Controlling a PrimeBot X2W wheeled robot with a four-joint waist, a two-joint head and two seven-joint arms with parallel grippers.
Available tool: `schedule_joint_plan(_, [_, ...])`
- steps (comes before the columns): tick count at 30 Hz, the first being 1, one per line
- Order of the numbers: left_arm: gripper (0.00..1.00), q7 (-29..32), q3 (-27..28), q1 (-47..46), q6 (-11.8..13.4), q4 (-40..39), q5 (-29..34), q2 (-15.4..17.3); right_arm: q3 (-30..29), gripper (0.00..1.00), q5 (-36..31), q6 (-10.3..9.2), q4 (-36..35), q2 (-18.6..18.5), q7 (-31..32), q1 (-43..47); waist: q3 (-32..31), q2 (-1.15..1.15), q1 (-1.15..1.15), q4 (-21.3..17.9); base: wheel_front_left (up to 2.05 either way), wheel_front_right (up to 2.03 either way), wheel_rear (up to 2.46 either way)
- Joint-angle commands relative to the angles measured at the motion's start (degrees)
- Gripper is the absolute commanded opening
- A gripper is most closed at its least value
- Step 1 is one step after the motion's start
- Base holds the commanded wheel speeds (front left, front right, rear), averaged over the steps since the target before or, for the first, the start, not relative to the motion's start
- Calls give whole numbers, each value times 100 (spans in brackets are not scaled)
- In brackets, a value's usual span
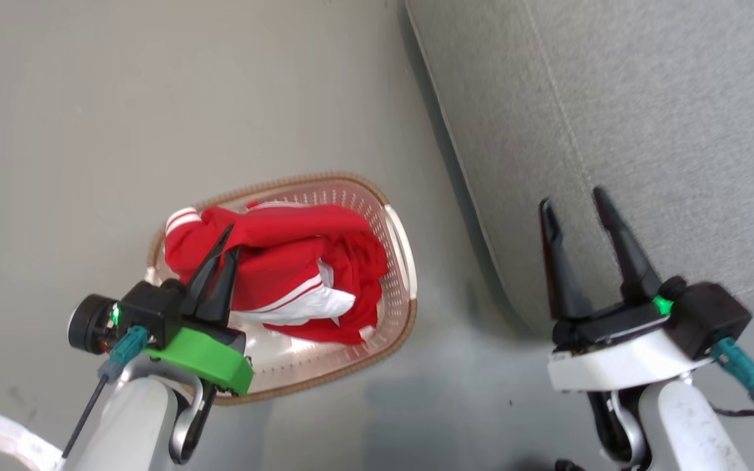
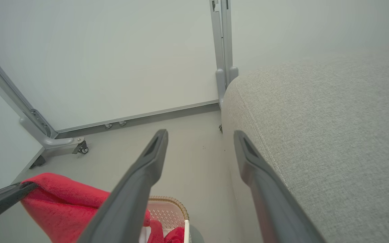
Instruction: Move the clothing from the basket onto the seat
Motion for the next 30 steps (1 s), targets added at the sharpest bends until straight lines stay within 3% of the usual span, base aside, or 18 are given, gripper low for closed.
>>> schedule_joint_plan(1, [0,-2,102,200,-28,-104,-4,-69,71,100,-64,0,65,-19,-20,162,-1104,0,0,232,0,0,0])
schedule_joint_plan(16, [0,-3,702,869,-25,-778,188,-601,571,100,-281,0,382,-19,-20,942,-2529,0,0,100,0,0,0])
schedule_joint_plan(30, [0,-2,615,777,-25,-1103,285,-672,919,100,-393,0,330,-17,-20,984,-2743,0,0,-23,0,0,0])
